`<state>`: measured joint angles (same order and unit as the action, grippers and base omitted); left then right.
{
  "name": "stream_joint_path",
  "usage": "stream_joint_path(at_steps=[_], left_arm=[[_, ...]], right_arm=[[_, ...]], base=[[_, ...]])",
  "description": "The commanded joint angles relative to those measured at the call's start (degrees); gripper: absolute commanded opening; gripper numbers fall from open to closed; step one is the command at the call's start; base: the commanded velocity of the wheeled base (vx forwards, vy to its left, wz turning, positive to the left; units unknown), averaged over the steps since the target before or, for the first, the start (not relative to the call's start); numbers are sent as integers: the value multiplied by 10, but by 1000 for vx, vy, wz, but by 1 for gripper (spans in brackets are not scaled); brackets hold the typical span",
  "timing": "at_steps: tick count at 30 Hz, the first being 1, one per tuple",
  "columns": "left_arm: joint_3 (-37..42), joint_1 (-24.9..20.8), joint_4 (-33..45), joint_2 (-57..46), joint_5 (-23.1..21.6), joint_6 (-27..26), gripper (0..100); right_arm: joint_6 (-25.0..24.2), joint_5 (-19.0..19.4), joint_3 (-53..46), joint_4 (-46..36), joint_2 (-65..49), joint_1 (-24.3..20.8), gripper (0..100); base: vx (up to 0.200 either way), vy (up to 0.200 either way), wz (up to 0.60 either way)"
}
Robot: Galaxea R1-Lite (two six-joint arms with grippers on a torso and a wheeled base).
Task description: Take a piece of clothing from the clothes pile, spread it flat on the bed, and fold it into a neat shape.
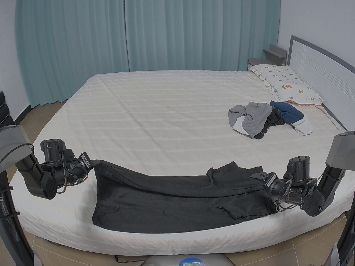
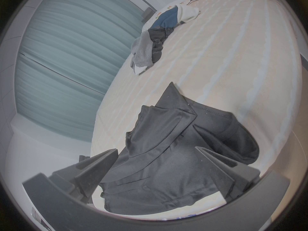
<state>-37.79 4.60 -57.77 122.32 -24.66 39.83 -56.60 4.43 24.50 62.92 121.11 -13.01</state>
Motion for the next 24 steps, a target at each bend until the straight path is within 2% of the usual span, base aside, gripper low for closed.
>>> stream_joint_path(at_steps=[1, 4, 9, 13, 24], left_arm=[[13, -2, -27, 0, -5, 11, 0], [24, -7, -47, 2, -7, 12, 0], [27, -13, -52, 3, -7, 13, 0], [28, -13, -52, 0, -7, 13, 0], [28, -13, -52, 0, -7, 12, 0]], right_arm=[[-14, -2, 68, -57, -6, -20, 100], [-44, -3, 108, -101, 10, -32, 100], [-55, -10, 146, -138, 47, -47, 100], [-54, -41, 160, -141, 83, -60, 100], [-54, -43, 189, -141, 106, -55, 100]], base=[[0, 0, 0], [0, 0, 0], [0, 0, 0], [0, 0, 0], [0, 0, 0]])
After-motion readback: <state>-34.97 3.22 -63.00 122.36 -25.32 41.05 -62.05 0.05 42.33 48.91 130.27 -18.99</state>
